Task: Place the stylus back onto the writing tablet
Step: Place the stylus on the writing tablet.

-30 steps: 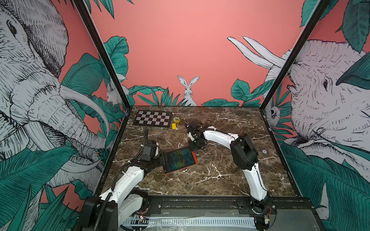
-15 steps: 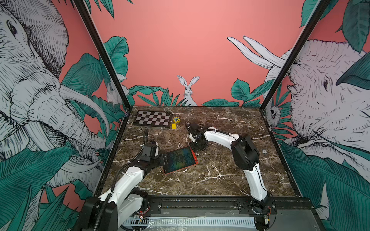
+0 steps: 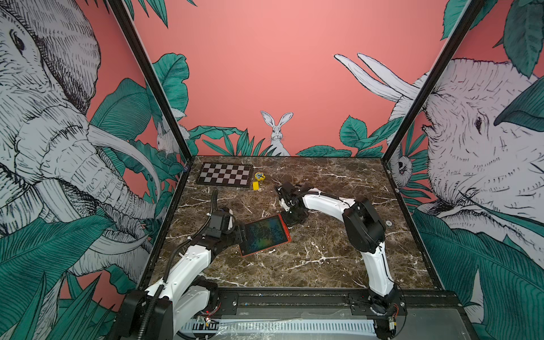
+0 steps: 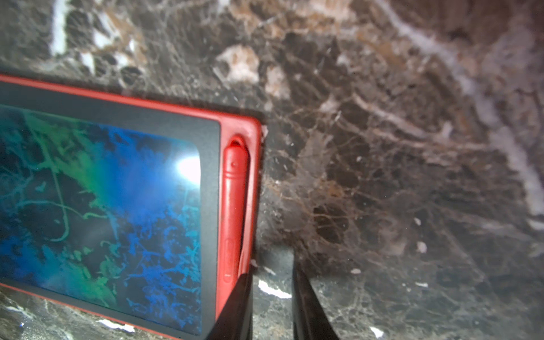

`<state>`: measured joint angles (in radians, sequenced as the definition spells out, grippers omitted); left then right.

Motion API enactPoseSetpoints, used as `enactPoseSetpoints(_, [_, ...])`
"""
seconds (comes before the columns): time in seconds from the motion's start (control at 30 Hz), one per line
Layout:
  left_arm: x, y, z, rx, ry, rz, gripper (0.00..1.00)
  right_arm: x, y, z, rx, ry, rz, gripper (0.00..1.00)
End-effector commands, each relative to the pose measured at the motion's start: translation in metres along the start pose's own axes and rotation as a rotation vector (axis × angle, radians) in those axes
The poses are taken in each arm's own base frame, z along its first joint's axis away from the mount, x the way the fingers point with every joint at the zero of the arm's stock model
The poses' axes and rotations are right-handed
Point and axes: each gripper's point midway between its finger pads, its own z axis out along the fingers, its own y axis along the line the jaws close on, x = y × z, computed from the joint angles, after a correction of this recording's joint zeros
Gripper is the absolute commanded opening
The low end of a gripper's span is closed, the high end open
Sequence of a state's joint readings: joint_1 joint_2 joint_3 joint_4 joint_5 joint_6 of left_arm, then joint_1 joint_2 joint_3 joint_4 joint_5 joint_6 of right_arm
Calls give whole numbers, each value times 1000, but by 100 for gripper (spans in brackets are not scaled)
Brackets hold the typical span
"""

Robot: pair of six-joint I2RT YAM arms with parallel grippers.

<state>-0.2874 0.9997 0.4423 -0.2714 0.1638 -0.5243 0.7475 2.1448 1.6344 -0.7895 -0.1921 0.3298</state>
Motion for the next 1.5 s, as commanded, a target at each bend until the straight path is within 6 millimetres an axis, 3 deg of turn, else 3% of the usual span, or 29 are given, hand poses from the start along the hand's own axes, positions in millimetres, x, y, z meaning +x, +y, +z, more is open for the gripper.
enactPoseSetpoints(0.0, [6, 4, -2, -16, 5, -8, 78, 0, 7, -15, -19, -24, -10, 27])
enactPoseSetpoints(0.47, [6, 4, -2, -15, 5, -8, 78, 8, 9, -7, -17, 8, -20, 24])
enactPoseSetpoints(1.03, [6, 5, -2, -16, 4, -6, 78, -3, 20, -22, -48, -37, -32, 25])
enactPoseSetpoints(1.47, [6, 4, -2, -15, 3, -6, 78, 5, 17, -5, -16, 11, -36, 24])
